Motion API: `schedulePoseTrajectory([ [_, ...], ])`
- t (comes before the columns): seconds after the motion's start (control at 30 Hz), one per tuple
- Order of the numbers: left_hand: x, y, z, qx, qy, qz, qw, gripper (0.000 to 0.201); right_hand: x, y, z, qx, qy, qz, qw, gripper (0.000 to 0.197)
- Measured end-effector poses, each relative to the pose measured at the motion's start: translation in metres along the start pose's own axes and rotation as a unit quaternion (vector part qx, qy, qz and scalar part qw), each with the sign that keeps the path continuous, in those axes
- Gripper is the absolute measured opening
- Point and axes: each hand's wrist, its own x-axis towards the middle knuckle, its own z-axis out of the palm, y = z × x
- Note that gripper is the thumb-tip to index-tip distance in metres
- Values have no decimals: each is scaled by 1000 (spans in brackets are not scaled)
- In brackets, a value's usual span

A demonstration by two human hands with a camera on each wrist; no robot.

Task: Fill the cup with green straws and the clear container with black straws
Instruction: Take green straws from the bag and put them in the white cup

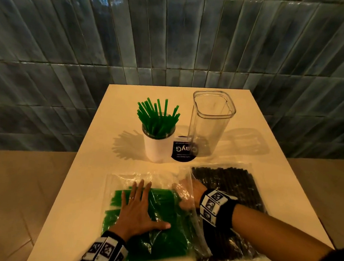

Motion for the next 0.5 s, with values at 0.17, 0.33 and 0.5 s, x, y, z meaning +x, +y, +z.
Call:
schedulePoseTrajectory([
  [0.17, 4, -5, 0, -2, -15, -14, 1000, 145, -32, 17, -10, -98, 7, -17, 995, 20],
  [0.33, 8, -8, 2, -3, -46, -21, 999, 147, -75, 62, -25, -125, -19, 50, 991, 22],
  [0.5, 12, -8, 4, 6, -44, -18, 999, 147, -124, 110, -46, -95, -54, 137, 984, 18],
])
